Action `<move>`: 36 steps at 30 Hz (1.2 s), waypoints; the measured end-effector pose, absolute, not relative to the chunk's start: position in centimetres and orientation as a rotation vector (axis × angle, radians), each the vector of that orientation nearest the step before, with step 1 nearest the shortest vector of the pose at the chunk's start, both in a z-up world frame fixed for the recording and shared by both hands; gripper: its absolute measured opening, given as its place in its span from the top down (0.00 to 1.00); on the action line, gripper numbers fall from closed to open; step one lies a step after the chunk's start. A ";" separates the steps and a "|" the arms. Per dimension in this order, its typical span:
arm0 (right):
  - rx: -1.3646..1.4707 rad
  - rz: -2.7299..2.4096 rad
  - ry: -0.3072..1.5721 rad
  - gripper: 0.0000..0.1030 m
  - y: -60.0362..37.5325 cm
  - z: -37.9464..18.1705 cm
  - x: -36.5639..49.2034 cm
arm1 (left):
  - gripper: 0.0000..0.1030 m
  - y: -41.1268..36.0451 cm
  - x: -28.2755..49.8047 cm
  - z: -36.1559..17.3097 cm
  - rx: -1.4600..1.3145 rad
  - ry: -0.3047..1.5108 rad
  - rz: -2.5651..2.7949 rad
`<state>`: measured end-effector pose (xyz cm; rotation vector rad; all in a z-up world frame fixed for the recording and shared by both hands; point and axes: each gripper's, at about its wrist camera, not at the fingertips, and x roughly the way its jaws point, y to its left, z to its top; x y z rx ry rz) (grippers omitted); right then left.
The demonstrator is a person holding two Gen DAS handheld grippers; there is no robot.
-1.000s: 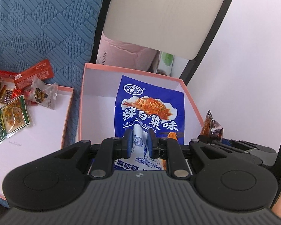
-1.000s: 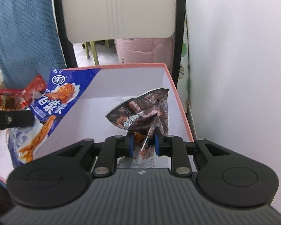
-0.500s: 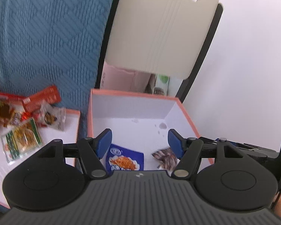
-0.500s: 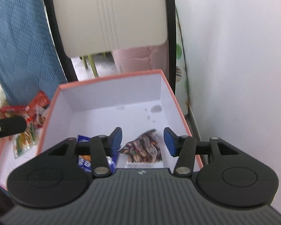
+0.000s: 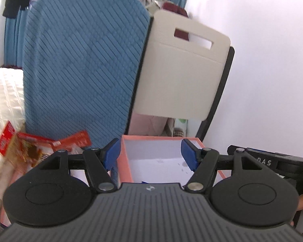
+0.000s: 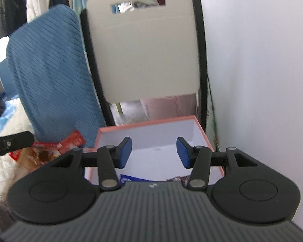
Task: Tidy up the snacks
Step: 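Move the left tool back over the tray toward the green-labelled pouch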
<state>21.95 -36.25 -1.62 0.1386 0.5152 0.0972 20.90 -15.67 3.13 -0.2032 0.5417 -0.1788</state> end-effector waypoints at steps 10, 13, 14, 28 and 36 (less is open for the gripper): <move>0.117 0.128 0.457 0.50 -32.7 -0.6 18.6 | 0.31 -11.4 17.4 2.5 -0.211 0.504 -0.149; 0.103 0.136 0.450 0.50 -31.2 -1.1 17.8 | 0.31 -10.0 16.3 2.0 -0.215 0.503 -0.133; 0.103 0.143 0.448 0.50 -30.8 -1.2 17.6 | 0.31 -9.7 16.1 1.8 -0.215 0.500 -0.129; 0.042 0.218 0.467 0.50 -24.5 -4.8 15.3 | 0.31 -4.1 13.4 -1.8 -0.278 0.493 -0.057; 0.014 0.243 0.485 0.50 -21.9 -6.7 14.8 | 0.31 -2.2 12.6 -3.7 -0.284 0.509 -0.031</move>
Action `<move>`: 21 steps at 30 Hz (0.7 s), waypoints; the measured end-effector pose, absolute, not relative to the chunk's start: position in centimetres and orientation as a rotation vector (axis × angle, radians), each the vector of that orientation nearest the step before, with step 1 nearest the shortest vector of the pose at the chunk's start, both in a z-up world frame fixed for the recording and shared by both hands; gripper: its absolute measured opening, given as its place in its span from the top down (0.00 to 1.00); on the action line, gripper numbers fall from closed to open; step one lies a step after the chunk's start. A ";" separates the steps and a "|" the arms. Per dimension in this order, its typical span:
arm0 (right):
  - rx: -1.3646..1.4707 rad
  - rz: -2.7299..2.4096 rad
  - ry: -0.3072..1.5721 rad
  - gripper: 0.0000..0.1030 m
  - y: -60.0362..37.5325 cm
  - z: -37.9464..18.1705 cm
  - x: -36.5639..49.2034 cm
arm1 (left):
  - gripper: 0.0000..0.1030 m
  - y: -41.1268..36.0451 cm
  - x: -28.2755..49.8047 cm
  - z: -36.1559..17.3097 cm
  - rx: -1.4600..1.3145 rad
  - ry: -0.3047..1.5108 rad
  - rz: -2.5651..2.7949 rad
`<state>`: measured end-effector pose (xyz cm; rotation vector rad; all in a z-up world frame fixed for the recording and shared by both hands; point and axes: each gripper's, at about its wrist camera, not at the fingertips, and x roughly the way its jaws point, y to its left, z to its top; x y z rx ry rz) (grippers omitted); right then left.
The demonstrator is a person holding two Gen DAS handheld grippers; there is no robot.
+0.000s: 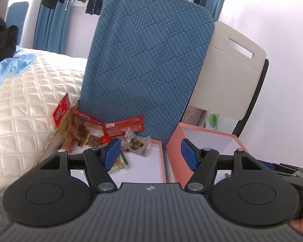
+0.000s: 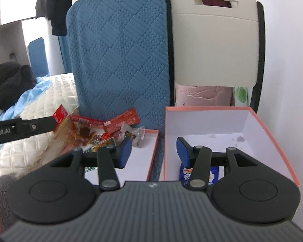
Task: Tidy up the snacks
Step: 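Move the left tool back over the tray toward the green-labelled pouch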
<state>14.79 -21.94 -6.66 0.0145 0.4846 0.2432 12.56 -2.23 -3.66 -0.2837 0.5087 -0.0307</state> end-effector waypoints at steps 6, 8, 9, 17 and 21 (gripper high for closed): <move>0.018 0.250 0.506 0.50 -20.5 -8.0 14.5 | 0.31 -1.0 12.0 -4.8 -0.277 0.524 -0.015; 0.021 0.251 0.512 0.50 -20.0 -8.4 14.4 | 0.31 -0.4 11.9 -5.4 -0.289 0.533 -0.012; 0.019 0.252 0.515 0.50 -19.8 -8.6 14.3 | 0.31 -0.1 11.9 -5.6 -0.295 0.537 -0.012; 0.009 0.259 0.541 0.50 -17.7 -10.5 13.9 | 0.31 2.2 11.6 -7.7 -0.327 0.585 0.010; 0.005 0.267 0.556 0.50 -16.8 -11.5 13.6 | 0.31 3.0 11.9 -8.7 -0.336 0.610 0.031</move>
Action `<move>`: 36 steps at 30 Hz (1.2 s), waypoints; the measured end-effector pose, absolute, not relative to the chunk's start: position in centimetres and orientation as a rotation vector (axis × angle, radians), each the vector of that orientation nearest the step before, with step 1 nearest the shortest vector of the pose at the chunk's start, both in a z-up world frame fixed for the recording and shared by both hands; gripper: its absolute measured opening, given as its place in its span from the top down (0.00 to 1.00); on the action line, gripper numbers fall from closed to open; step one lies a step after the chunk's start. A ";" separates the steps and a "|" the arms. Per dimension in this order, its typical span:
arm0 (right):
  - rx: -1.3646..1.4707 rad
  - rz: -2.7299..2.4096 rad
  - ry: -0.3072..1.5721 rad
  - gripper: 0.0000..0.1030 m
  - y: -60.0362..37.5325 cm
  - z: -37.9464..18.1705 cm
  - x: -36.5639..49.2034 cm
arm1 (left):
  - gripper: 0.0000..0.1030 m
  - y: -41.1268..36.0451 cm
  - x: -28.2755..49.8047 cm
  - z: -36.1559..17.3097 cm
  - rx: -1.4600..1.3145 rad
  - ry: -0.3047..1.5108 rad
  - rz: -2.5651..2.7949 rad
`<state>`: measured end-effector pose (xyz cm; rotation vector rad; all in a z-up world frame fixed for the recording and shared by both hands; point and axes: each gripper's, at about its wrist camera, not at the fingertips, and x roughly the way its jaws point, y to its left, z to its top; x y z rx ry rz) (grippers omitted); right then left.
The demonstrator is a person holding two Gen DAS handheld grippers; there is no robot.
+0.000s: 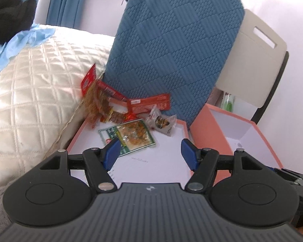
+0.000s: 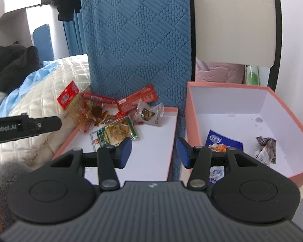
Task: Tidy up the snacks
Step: 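Move the left tool back over the tray toward the green-labelled pouch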
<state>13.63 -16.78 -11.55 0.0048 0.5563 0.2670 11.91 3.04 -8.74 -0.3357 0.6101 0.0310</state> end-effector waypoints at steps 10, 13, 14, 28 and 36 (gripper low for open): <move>0.017 0.291 0.549 0.50 -14.9 -14.8 15.0 | 0.31 4.2 16.4 -12.5 -0.350 0.653 0.091; 0.018 0.296 0.530 0.50 -14.0 -15.0 15.8 | 0.31 4.6 17.8 -13.4 -0.376 0.660 0.095; 0.020 0.303 0.526 0.50 -13.9 -15.1 16.0 | 0.31 4.6 18.2 -13.6 -0.381 0.662 0.097; 0.004 0.347 0.562 0.50 -13.0 -17.1 21.7 | 0.31 5.2 24.0 -16.2 -0.367 0.755 0.070; 0.009 0.330 0.564 0.50 -13.3 -17.2 26.0 | 0.31 4.0 26.7 -18.1 -0.315 0.814 0.027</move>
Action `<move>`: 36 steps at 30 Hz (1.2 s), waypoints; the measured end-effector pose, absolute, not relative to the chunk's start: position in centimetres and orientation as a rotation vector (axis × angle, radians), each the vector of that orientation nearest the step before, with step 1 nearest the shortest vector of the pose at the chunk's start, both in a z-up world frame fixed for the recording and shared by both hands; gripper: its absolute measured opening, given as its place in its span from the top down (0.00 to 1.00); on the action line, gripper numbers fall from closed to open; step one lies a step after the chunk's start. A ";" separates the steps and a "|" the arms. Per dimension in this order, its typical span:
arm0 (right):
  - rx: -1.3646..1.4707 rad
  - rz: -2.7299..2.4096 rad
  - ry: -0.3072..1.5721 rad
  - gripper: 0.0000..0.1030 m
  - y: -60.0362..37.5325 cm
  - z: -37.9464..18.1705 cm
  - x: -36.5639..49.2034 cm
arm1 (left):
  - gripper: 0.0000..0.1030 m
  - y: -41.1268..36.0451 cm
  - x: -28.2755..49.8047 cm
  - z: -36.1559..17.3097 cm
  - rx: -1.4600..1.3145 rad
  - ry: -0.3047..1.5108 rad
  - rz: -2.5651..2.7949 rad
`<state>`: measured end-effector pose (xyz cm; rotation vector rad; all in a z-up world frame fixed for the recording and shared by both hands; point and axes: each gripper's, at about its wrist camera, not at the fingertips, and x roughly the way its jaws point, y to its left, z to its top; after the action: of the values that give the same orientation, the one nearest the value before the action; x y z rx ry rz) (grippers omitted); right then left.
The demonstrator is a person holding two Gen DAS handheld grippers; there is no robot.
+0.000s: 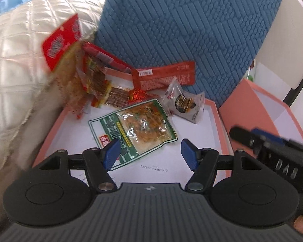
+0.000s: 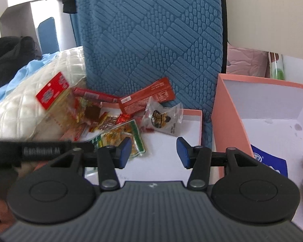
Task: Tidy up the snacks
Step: 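Move the left tool back over the tray toward the green-labelled pouch, then lower the left tool onto the green-labelled pouch while the right tool reaches the clear wrapper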
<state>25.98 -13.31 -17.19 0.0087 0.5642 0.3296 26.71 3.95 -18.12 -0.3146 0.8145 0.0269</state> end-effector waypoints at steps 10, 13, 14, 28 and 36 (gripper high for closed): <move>0.046 0.324 0.607 0.50 -13.5 -17.7 32.5 | 0.26 4.5 31.7 -20.3 -0.337 0.884 0.026; 0.043 0.322 0.626 0.50 -13.2 -18.1 34.5 | 0.26 4.5 33.4 -20.8 -0.347 0.900 0.017; 0.043 0.321 0.636 0.50 -13.1 -18.3 35.1 | 0.26 4.5 33.8 -20.9 -0.347 0.904 0.015; 0.083 0.343 0.761 0.22 -12.2 -20.4 42.0 | 0.11 4.3 38.4 -22.1 -0.277 0.954 0.031; 0.103 0.357 0.850 0.19 -12.0 -22.5 45.4 | 0.09 4.8 39.6 -22.6 -0.287 0.960 0.048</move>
<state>45.42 -11.95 -22.47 0.1033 0.8500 0.3571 39.59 4.82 -22.57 -0.2873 0.9604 0.0483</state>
